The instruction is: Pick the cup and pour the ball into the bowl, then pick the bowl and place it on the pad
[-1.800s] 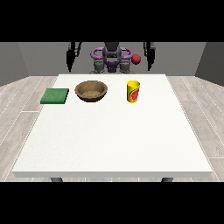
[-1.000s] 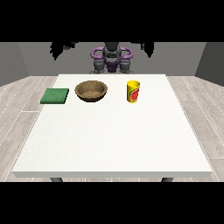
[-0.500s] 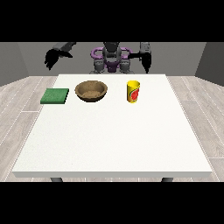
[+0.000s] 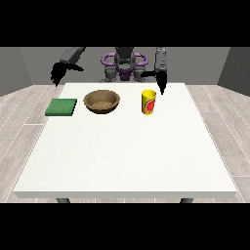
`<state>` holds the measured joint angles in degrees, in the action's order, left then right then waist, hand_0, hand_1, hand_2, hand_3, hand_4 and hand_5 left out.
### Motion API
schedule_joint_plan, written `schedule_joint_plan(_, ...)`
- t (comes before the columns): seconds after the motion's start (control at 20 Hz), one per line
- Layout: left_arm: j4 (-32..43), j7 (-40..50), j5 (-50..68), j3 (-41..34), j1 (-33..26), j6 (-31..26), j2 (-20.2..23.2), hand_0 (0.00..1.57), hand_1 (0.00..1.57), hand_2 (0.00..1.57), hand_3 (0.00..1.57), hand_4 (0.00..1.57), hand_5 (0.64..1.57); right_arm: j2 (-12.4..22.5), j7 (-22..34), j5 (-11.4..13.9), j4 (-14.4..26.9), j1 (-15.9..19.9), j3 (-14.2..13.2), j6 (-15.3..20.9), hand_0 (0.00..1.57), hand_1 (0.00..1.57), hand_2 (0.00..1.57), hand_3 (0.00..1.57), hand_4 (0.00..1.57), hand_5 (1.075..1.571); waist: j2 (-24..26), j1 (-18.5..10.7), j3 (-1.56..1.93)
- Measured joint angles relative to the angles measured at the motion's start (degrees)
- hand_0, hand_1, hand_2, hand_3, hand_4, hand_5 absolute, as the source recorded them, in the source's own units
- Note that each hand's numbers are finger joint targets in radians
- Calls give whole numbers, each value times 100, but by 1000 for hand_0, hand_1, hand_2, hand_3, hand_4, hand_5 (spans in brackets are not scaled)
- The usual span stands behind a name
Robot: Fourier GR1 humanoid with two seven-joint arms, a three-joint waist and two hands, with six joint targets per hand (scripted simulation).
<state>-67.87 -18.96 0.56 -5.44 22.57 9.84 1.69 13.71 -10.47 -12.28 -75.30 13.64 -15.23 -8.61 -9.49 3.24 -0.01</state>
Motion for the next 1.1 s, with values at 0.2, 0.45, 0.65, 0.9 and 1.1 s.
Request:
schedule_joint_plan(0.2, 526, -529, 43, -185, 200, -7, 55, 0, 0, 0, 0, 0, 1332, 242, -136, -168, 252, 266, -177, -240, 0, 0, 0, 0, 0, 1569, -319, 83, 2)
schedule_joint_plan(0.45, 1289, -1055, 175, -498, 572, -68, 229, 0, 0, 0, 0, 0, 1293, 208, -401, -52, 343, 321, -91, -250, 0, 0, 0, 0, 0, 1570, -571, 229, 0)
schedule_joint_plan(0.65, 1884, -1494, 269, -752, 894, -62, 376, 0, 0, 0, 0, 0, 1264, 262, -398, -113, 326, 496, -103, -295, 0, 0, 0, 0, 0, 1569, -829, 369, -2)
schedule_joint_plan(0.9, 2541, -2011, 329, -961, 1256, -48, 499, 0, 0, 0, 0, 0, 1252, 216, -424, -52, 199, 676, -7, -209, 0, 0, 0, 0, 0, 1570, -1168, 496, -3)
schedule_joint_plan(1.1, 2718, -2430, 318, -1037, 1268, 91, 515, 0, 0, 0, 0, 0, 1252, 303, -572, -111, 231, 652, -47, -381, 0, 0, 0, 0, 0, 1569, -1282, 604, 50)
